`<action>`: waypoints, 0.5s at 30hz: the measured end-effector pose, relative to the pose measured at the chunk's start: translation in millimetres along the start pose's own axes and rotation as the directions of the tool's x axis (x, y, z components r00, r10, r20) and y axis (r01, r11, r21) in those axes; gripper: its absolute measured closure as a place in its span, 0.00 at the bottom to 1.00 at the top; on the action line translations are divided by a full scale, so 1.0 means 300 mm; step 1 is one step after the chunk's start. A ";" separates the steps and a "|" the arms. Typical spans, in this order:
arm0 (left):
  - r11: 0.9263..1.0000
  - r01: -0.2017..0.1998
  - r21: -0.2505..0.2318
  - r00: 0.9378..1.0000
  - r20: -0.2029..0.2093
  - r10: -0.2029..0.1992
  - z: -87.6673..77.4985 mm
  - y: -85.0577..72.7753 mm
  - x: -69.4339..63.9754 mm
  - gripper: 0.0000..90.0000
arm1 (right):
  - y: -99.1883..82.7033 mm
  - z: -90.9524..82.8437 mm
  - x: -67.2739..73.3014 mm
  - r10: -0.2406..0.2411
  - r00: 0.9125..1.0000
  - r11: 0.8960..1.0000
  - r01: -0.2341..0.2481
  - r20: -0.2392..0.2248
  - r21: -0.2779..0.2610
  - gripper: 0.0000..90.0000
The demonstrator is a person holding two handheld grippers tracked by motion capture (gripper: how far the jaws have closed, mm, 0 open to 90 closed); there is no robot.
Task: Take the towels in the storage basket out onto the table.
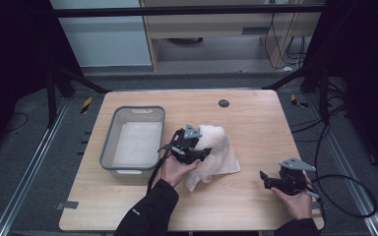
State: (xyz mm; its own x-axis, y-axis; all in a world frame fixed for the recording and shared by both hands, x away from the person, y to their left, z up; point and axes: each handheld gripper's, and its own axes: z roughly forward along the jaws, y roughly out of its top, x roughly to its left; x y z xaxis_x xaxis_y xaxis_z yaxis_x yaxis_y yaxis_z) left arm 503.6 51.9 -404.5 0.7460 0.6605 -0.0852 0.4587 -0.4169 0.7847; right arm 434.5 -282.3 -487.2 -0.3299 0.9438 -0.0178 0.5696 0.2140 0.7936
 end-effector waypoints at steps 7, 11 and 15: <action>1.000 -0.008 0.010 1.000 0.010 0.008 0.031 -0.026 -0.003 0.66 | -0.003 0.003 -0.002 -0.002 1.000 1.000 0.002 -0.004 -0.001 0.15; 1.000 0.001 0.015 1.000 0.001 -0.001 0.045 -0.048 0.005 0.65 | -0.005 0.003 -0.005 -0.001 1.000 1.000 0.001 -0.003 0.000 0.15; 1.000 0.005 0.008 1.000 0.004 -0.005 0.047 -0.057 0.010 0.63 | -0.008 0.006 -0.006 -0.001 1.000 1.000 0.001 -0.004 0.004 0.15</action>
State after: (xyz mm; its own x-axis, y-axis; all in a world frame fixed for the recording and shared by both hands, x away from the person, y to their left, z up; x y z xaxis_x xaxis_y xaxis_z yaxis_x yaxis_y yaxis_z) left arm 504.9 52.0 -426.8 0.7458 0.6599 -0.0913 0.4660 -0.4188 0.7794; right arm 435.2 -284.0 -490.1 -0.3336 0.9426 -0.0166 0.5723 0.2165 0.7910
